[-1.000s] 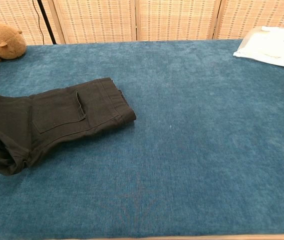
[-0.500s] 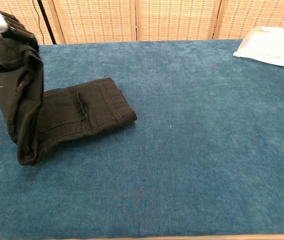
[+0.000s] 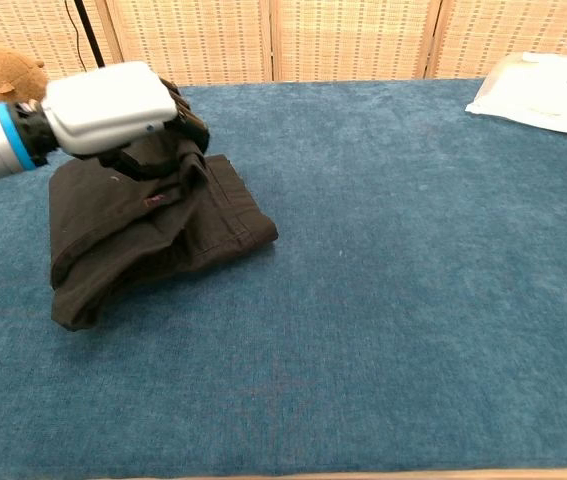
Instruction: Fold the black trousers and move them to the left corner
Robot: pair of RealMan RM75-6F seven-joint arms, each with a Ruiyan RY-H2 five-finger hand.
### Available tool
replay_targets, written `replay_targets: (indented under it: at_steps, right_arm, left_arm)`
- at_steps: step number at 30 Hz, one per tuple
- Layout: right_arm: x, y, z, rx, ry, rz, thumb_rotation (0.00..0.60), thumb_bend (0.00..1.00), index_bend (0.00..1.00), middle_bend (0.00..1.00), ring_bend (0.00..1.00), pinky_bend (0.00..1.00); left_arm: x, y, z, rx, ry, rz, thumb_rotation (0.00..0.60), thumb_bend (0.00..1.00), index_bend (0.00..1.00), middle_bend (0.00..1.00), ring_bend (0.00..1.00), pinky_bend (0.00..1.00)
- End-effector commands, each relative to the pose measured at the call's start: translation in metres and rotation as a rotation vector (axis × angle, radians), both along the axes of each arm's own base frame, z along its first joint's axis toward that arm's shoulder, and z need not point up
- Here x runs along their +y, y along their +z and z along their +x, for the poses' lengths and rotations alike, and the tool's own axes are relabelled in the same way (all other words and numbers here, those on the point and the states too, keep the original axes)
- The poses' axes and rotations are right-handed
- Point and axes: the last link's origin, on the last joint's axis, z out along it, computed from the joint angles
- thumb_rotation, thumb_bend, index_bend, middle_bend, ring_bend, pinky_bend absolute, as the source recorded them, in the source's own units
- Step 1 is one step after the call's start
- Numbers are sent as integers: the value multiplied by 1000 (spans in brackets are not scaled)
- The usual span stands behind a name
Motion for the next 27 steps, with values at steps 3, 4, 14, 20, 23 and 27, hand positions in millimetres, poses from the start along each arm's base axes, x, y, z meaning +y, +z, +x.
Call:
replay_targets:
  at_steps: [3,4,14,20,23,27]
  right_arm:
    - [0,1,0,-5,0,-2,600,0,0,0,0,11]
    - [0,2,0,-5,0,-2,600,0,0,0,0,11]
    - [1,4,0,-13,0,-7,600,0,0,0,0,11]
    - [0,5,0,-17,0,-6,600,0,0,0,0,11]
    - [0,5,-1,-19,0,-6,600,0,0,0,0,11]
    - [0,6,-1,-21,2,-10,600,0,0,0,0,11]
  left_arm:
    - [4,-23,15,36,-14,-13,600,608,821,629,544,475]
    - [4,-25,16,40,-15,-13,600,607,821,629,544,475]
    - [5,-53,27,75,11,-15,600,589,695,501,483,469]
    - [6,-62,30,81,40,-17,600,520,164,76,190,296]
    - [6,-63,34,41,56,-17,600,493,11,0,103,252]
    - [7,-60,41,-26,72,-16,600,422,0,0,57,241]
